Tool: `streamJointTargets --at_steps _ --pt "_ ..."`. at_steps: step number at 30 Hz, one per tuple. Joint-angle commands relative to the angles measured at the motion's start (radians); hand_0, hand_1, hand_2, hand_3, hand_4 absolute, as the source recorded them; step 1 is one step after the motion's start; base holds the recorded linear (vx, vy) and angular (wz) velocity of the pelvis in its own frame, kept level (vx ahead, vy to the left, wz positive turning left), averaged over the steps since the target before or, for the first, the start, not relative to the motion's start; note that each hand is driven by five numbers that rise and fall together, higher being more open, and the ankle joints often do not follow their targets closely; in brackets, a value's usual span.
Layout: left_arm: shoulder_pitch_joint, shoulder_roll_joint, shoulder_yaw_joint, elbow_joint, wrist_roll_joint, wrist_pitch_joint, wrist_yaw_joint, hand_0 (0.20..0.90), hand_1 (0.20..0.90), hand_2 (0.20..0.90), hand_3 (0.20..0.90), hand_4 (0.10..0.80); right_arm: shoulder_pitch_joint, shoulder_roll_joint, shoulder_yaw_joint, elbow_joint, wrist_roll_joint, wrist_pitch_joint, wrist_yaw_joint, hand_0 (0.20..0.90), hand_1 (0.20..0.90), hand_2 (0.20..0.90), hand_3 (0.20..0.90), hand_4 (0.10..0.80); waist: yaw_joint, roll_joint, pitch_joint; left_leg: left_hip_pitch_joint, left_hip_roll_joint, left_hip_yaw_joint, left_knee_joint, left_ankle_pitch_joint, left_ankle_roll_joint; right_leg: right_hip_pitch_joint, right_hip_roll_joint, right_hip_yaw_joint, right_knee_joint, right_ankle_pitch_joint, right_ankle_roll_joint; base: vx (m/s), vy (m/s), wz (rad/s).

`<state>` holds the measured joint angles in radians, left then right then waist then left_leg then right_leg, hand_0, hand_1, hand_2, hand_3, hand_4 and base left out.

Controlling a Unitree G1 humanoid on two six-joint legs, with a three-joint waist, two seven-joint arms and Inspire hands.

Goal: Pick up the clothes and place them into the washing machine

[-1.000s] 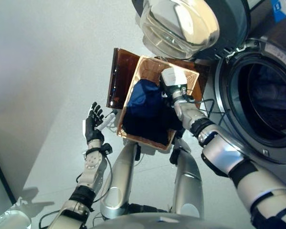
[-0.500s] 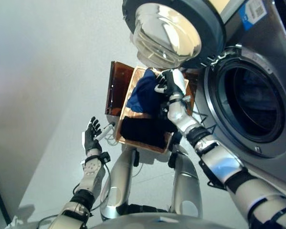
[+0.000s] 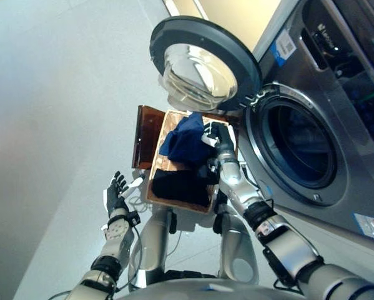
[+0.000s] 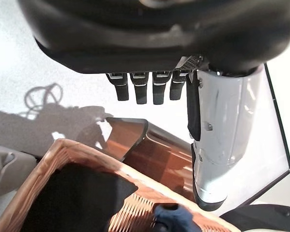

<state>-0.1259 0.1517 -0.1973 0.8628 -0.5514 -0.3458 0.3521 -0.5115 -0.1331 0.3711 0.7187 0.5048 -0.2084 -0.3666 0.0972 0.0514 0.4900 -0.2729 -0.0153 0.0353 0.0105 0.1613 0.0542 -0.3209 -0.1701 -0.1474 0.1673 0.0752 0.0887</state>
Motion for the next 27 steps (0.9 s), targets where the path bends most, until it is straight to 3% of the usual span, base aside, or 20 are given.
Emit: streamJointTargets --at_steps 1,4,8,14,20,23,27 --pt "0.012 0.002 0.005 0.029 -0.002 -0.037 -0.004 0.900 0.900 0.900 0.900 0.800 0.017 0.065 -0.054 -0.118 0.188 -0.170 0.076 0.200 0.200 0.200 0.200 0.300 -0.004 0.003 -0.117 -0.044 -0.009 0.023 0.045 -0.060 -0.057 0.009 -0.050 0.016 -0.002 -0.023 0.022 0.023 0.009 -0.06" --pt "0.023 -0.005 0.000 0.027 -0.011 -0.036 -0.011 0.900 0.900 0.900 0.900 0.800 0.061 0.114 -0.124 -0.126 0.398 -0.227 0.143 0.200 0.200 0.200 0.200 0.300 -0.014 0.012 -0.128 -0.038 -0.014 0.025 0.046 -0.068 -0.054 0.014 -0.054 0.022 -0.004 -0.026 0.025 0.030 0.019 -0.03" --pt "0.029 -0.017 -0.009 0.038 -0.023 -0.034 -0.025 0.900 0.900 0.900 0.900 0.800 0.096 0.136 -0.176 -0.148 0.535 -0.262 0.181 0.200 0.200 0.200 0.200 0.300 -0.028 0.029 -0.135 -0.032 -0.018 0.032 0.047 -0.074 -0.052 0.014 -0.057 0.030 -0.004 -0.029 0.025 0.015 0.018 -0.03" --pt "0.034 -0.023 -0.001 0.075 -0.028 -0.036 -0.037 0.900 0.900 0.900 0.900 0.800 0.148 0.096 -0.172 -0.244 0.517 -0.259 0.210 0.200 0.200 0.200 0.200 0.300 -0.048 0.024 -0.153 -0.027 -0.018 0.041 0.041 -0.072 -0.051 0.017 -0.056 0.037 -0.010 -0.027 0.027 0.003 -0.001 -0.01" --pt "0.037 -0.016 0.023 0.138 0.007 -0.021 -0.040 0.900 0.900 0.900 0.900 0.800 0.193 0.005 -0.165 -0.364 0.378 -0.235 0.206 0.200 0.200 0.200 0.200 0.300 -0.067 -0.004 -0.192 -0.008 -0.013 0.044 0.027 -0.072 -0.052 0.034 -0.055 0.035 -0.017 -0.027 0.032 0.038 -0.017 -0.05" --pt "0.024 0.002 0.022 0.220 0.098 0.009 -0.044 0.900 0.900 0.900 0.900 0.800 0.189 -0.092 -0.166 -0.400 0.151 -0.184 0.157 0.200 0.200 0.200 0.200 0.300 -0.077 -0.033 -0.232 0.021 -0.009 0.045 0.005 -0.070 -0.054 0.065 -0.050 0.033 -0.039 -0.021 0.038 0.065 -0.029 -0.03" --pt "0.011 0.014 0.009 0.250 0.151 0.030 -0.054 0.900 0.900 0.900 0.900 0.800 0.154 -0.160 -0.175 -0.389 -0.014 -0.144 0.113 0.200 0.200 0.200 0.200 0.300 -0.084 -0.047 -0.264 0.048 -0.009 0.045 -0.021 -0.067 -0.055 0.093 -0.045 0.027 -0.060 -0.015 0.043 0.058 -0.014 -0.02"
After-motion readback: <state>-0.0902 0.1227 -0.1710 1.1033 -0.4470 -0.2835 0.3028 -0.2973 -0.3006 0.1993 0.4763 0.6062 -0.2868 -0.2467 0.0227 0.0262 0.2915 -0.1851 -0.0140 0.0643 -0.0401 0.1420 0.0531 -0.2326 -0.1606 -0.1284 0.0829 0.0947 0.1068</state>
